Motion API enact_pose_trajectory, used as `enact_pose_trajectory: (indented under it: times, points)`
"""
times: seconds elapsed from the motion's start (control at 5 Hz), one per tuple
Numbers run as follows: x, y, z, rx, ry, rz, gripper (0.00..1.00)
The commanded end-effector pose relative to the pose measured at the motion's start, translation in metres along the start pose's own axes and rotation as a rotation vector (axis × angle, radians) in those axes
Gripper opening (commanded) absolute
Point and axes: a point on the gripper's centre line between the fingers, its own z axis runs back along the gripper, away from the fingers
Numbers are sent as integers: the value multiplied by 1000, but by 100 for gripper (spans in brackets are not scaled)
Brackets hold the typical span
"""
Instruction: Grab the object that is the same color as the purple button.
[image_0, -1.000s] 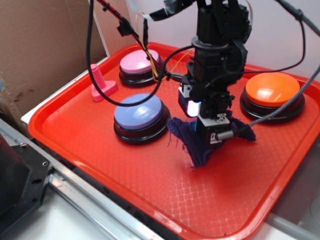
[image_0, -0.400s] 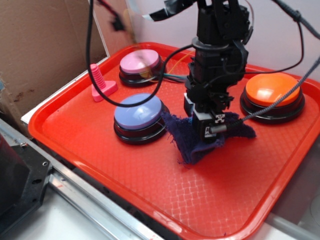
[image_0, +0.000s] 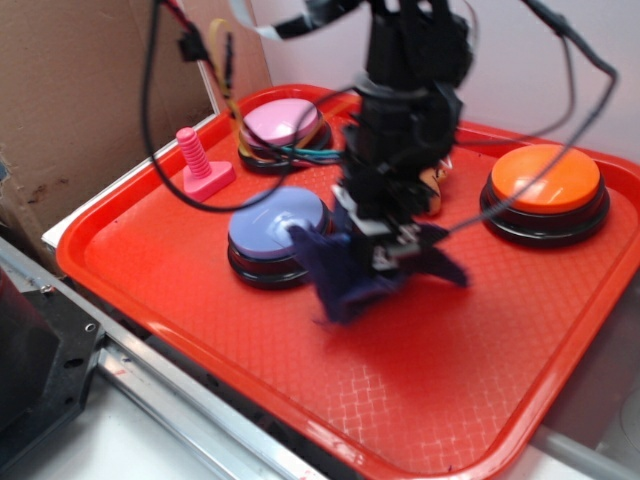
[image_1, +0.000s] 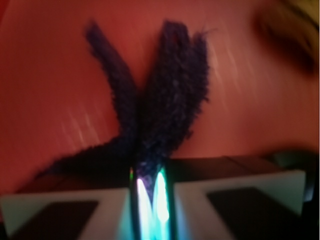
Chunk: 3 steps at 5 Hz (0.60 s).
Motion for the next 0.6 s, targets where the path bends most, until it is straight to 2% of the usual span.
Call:
enact_pose_trajectory:
  times: [0.0,0.2,0.4]
  points:
    - [-87,15,97,-67,-131,232,0]
    - [-111,23,128,-66,-162,252,0]
    - [-122,30,148,32,-156,307,0]
